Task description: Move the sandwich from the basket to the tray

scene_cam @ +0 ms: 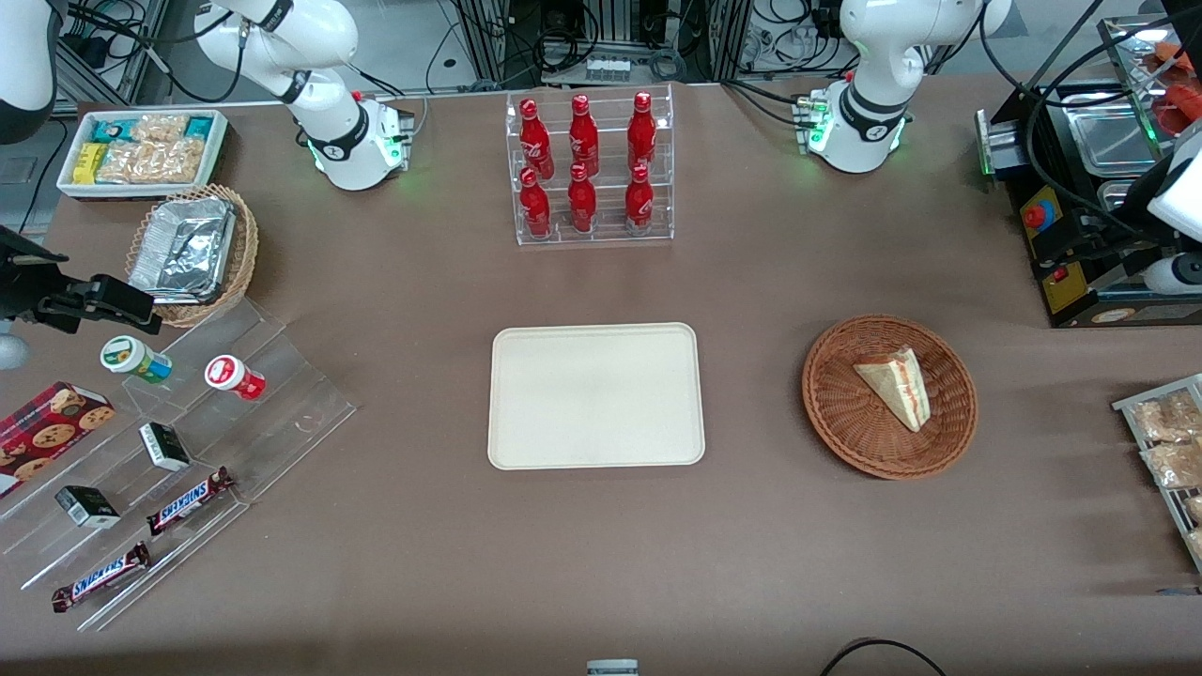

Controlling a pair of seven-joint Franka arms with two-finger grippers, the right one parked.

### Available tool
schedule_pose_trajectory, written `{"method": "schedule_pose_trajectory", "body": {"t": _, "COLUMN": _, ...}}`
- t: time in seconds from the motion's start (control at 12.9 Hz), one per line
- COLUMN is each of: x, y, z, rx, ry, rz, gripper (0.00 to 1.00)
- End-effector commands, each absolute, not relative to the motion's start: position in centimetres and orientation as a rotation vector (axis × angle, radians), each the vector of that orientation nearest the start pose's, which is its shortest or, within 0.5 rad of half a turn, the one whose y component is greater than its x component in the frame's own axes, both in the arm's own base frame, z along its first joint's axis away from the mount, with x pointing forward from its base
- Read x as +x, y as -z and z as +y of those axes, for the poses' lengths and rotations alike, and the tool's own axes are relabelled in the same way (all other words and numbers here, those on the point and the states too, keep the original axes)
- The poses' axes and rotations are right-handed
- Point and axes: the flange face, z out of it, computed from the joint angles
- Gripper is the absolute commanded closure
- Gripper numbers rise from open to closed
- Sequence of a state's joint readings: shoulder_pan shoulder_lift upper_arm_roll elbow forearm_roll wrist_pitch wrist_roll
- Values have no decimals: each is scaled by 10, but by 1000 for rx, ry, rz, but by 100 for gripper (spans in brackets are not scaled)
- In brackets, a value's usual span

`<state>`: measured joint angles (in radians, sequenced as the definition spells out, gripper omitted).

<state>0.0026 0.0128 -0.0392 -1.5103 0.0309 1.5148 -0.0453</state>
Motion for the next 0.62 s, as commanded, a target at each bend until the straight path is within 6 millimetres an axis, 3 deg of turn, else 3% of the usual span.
{"method": "schedule_pose_trajectory", "body": {"t": 0.0, "x": 555, "y": -649, "z": -22, "rx": -3118, "ry": -13, "rz": 7, "gripper": 0}}
{"method": "schedule_pose_trajectory", "body": {"t": 0.23, "x": 551, "y": -637, "z": -20, "rx": -3115, "ry": -65, "rz": 0, "gripper": 0}}
{"method": "schedule_pose_trajectory", "body": {"t": 0.54, "x": 548, "y": -589, "z": -14, "rx": -3104, "ry": -136, "rz": -34, "gripper": 0}}
